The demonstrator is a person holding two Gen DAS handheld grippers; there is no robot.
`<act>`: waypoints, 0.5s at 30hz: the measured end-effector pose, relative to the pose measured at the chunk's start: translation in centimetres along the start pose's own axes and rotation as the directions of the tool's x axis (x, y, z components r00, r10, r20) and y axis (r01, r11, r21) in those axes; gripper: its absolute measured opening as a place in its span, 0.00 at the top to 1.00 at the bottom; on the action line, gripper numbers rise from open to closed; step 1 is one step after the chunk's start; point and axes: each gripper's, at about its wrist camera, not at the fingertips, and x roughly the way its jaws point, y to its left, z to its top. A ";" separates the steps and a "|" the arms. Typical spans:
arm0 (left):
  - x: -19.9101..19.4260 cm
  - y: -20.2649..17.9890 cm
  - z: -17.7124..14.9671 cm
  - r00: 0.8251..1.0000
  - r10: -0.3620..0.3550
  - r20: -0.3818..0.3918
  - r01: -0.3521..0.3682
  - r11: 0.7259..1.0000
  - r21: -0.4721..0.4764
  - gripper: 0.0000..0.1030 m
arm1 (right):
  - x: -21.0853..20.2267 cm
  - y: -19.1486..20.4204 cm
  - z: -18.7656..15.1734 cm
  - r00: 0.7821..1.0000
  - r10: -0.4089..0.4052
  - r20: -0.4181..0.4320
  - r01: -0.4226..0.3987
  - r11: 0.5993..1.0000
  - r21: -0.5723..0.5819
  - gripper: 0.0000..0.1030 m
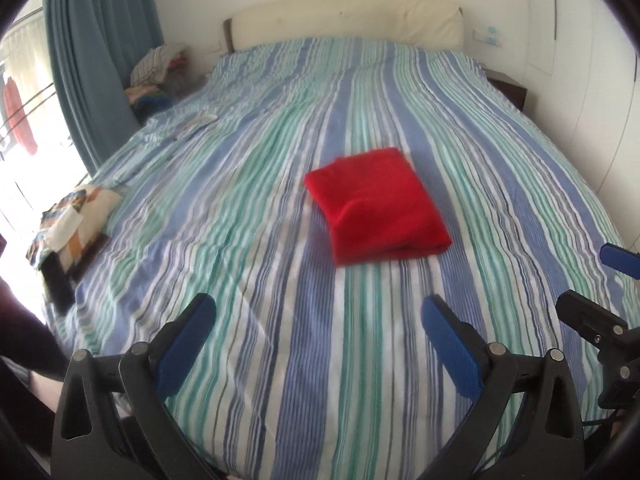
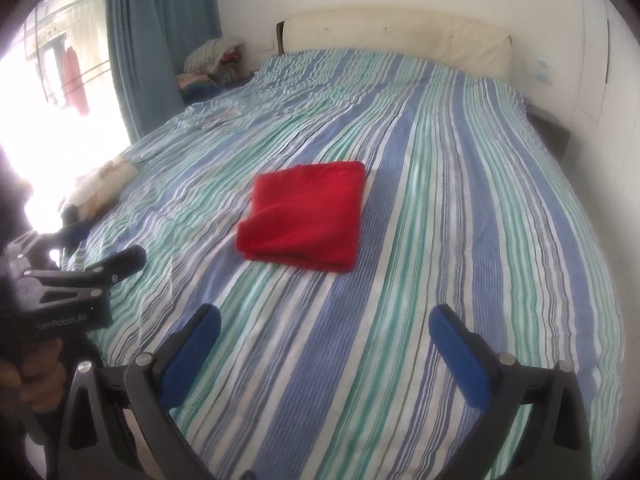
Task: Fold small clothes
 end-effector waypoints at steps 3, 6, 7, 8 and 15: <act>-0.5 0.0 -0.5 1.000 -0.002 -0.011 0.002 1.000 0.007 0.01 | -1.0 0.4 -0.4 1.000 -0.020 -0.005 0.020 1.000 0.008 0.01; -0.9 0.3 -0.8 0.999 -0.019 -0.026 0.019 1.000 -0.009 0.01 | -2.0 1.0 -0.8 0.999 -0.049 -0.009 0.049 0.999 -0.003 0.01; -1.1 0.3 -0.8 1.000 -0.019 -0.023 0.019 1.000 -0.009 0.01 | -2.2 1.1 -0.8 0.998 -0.055 -0.011 0.055 0.998 -0.009 0.01; -1.3 0.3 -0.8 1.000 -0.015 -0.017 0.015 1.000 -0.007 0.00 | -2.5 1.4 -0.8 0.998 -0.058 -0.009 0.058 0.998 -0.015 0.01; -2.5 0.4 -0.6 1.000 -0.023 -0.011 0.023 1.000 -0.014 0.00 | -3.1 2.1 -0.9 0.996 -0.085 -0.024 0.083 0.995 -0.055 0.01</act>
